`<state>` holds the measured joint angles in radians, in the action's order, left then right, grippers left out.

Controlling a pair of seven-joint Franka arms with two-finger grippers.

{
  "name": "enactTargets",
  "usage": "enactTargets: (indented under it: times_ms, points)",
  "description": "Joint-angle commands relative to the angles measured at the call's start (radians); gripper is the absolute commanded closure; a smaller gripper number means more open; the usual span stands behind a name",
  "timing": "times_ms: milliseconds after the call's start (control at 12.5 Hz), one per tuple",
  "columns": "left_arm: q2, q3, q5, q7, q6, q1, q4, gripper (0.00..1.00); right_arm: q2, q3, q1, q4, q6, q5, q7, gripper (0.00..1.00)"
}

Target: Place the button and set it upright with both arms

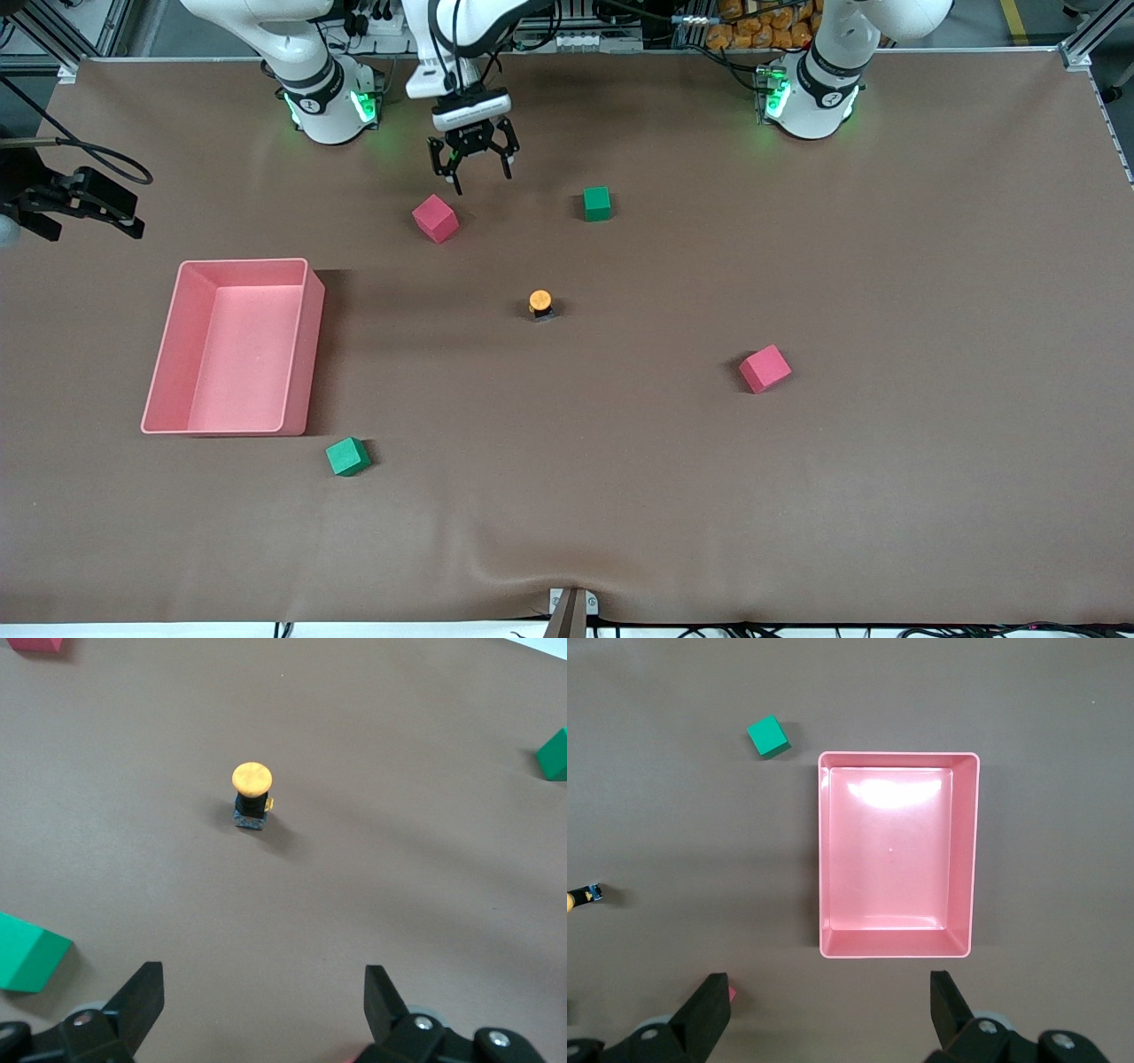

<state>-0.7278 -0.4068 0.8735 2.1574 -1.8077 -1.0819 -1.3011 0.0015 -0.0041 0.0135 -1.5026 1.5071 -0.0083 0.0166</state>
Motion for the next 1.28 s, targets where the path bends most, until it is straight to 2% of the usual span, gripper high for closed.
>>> enactTargets:
  times_ms: [0,560,800,1200]
  points:
    - [0.089,0.003,-0.108,-0.106,0.008,0.046,-0.007,0.0,0.012,-0.002,0.002,0.028,-0.01,0.005,0.005,0.0]
    - [0.312,0.005,-0.391,-0.459,0.017,0.273,-0.01,0.0,0.012,-0.002,0.0,0.028,-0.01,0.004,0.006,0.0]
    - [0.367,0.005,-0.487,-0.615,0.083,0.373,-0.009,0.0,0.014,-0.002,0.002,0.028,-0.008,0.004,0.008,0.0]
    - [0.421,0.005,-0.58,-0.773,0.131,0.532,-0.01,0.0,0.014,-0.002,0.005,0.028,-0.01,0.007,0.005,0.0]
